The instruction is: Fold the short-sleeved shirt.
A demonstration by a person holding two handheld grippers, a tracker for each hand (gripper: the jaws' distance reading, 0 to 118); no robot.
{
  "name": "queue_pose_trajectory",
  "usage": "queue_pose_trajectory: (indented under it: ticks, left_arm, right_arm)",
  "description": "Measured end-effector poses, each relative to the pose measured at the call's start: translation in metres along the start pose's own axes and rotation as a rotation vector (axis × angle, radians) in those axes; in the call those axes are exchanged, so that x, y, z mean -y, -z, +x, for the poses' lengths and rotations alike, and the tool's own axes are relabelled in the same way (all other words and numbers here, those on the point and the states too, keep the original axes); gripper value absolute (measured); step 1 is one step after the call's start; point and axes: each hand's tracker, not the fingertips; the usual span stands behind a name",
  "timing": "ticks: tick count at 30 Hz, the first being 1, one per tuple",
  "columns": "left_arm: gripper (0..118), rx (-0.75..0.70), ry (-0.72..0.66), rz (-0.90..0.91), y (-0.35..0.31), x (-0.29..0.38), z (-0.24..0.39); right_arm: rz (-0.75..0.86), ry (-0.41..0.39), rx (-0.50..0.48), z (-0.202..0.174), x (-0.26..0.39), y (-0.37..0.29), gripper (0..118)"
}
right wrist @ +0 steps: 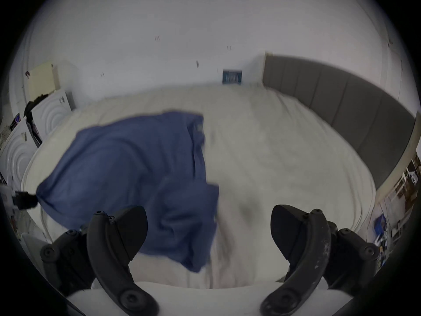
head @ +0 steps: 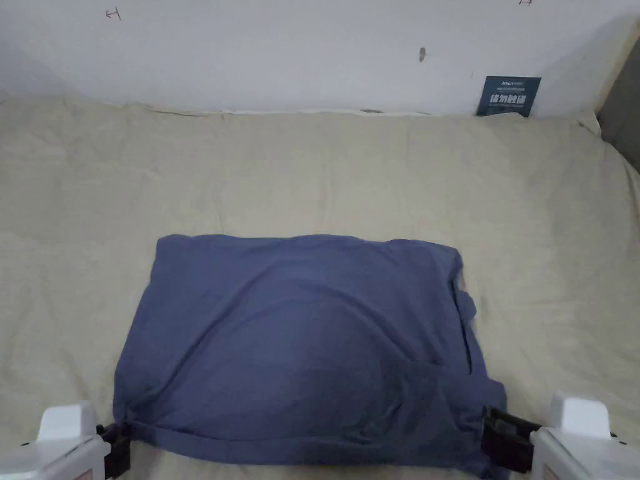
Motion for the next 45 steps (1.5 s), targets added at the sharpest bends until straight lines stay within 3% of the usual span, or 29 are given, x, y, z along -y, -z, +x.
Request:
queue_pose_trajectory:
  ticks: [2, 4, 7, 9, 11, 14, 20, 26, 29, 33, 41, 45]
  left_arm:
    - [8, -0.001, 0.006, 0.004, -0.001, -0.002, 0.001]
    - [8, -0.001, 0.011, 0.005, 0.000, -0.003, 0.000]
    - [8, -0.006, 0.018, 0.005, 0.001, -0.004, -0.001]
    - [8, -0.006, 0.012, 0.002, -0.001, -0.005, 0.002]
    - [8, -0.004, -0.002, 0.004, -0.002, -0.008, 0.000]
    - [8, 0.002, -0.027, 0.015, -0.004, -0.014, -0.002]
    - [8, 0.026, -0.092, 0.089, -0.005, -0.058, -0.011]
    - [8, 0.017, -0.079, 0.160, 0.018, -0.127, 0.001]
    - [8, -0.003, -0.050, 0.141, 0.045, -0.158, 0.011]
    - [8, -0.016, -0.036, 0.049, 0.095, -0.185, 0.019]
    - [8, -0.076, -0.004, -0.186, 0.194, -0.181, 0.013]
    - [8, -0.068, -0.024, -0.170, 0.186, -0.184, 0.018]
  right_arm:
    - [-0.065, 0.018, -0.011, 0.002, 0.015, 0.018, 111]
    - [-0.086, 0.028, -0.030, 0.001, 0.024, 0.031, 101]
    - [-0.097, 0.022, -0.071, -0.005, 0.029, 0.046, 63]
    - [-0.107, 0.036, -0.111, -0.006, 0.029, 0.054, 28]
    - [-0.090, 0.034, -0.129, -0.012, 0.026, 0.051, 6]
    - [-0.003, -0.045, -0.107, -0.019, 0.014, 0.032, 5]
    - [0.188, -0.075, -0.086, -0.026, -0.049, 0.002, 5]
    - [0.258, -0.087, -0.079, -0.041, -0.123, 0.026, 5]
    - [0.235, -0.105, -0.058, -0.049, -0.153, 0.058, 5]
    - [0.121, -0.066, -0.020, -0.059, -0.172, 0.111, 5]
    - [-0.117, -0.029, 0.012, -0.067, -0.156, 0.208, 5]
    - [-0.123, -0.021, 0.016, -0.067, -0.140, 0.222, 6]
